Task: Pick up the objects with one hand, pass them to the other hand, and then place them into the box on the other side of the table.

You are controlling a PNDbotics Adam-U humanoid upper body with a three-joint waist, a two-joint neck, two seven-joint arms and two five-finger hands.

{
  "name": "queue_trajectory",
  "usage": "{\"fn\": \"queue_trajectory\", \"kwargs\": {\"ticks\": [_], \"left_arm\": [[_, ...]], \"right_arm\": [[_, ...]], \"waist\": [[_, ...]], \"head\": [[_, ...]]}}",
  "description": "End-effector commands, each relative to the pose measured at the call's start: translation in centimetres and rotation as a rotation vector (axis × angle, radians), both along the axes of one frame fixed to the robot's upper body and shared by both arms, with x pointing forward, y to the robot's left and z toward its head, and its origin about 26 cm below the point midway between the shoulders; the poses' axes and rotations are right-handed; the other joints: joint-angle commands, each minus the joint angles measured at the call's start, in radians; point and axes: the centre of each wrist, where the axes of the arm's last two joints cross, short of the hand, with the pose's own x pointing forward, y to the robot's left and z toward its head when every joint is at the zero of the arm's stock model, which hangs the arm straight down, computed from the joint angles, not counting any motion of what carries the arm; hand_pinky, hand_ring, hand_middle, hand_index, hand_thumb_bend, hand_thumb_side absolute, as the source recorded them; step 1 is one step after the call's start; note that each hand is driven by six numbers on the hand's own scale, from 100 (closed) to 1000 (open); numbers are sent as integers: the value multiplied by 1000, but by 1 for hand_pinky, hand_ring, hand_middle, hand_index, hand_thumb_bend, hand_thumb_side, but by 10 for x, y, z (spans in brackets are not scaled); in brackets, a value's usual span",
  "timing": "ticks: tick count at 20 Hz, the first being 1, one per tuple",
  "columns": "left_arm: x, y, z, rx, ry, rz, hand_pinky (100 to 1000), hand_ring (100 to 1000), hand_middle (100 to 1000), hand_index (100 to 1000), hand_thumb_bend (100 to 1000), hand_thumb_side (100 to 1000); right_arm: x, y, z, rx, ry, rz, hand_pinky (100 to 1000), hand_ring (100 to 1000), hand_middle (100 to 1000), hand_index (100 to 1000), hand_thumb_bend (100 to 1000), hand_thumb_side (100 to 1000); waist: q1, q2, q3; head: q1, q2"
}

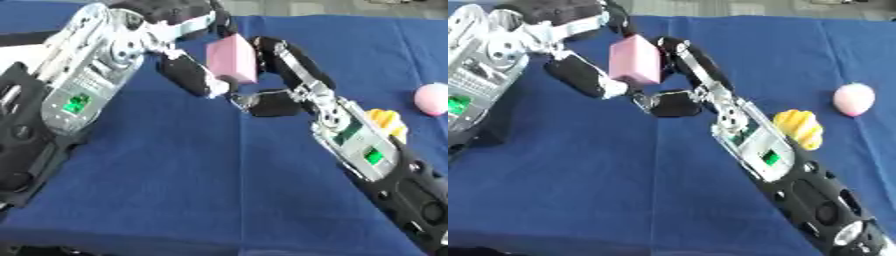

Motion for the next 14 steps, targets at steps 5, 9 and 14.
{"fn": "queue_trajectory", "kwargs": {"ticks": [5, 9, 14], "left_arm": [[1, -2, 3, -33, -17, 2, 839, 791, 702, 782, 284, 317], [2, -2, 1, -31, -11, 1, 827, 773, 671, 753, 290, 262], [4, -2, 0, -39, -7, 4, 788, 695, 577, 654, 212, 194]], "right_arm": [[-2, -1, 9, -7, -25, 13, 561, 577, 495, 471, 136, 100], [-2, -1, 8, -6, -24, 12, 560, 575, 494, 470, 140, 100], [-1, -1, 8, -7, -23, 11, 558, 575, 494, 470, 149, 100]], "waist": [[3, -13, -3], [4, -12, -4], [5, -11, -5]], "head": [[4, 6], [5, 6], [4, 6]]}}
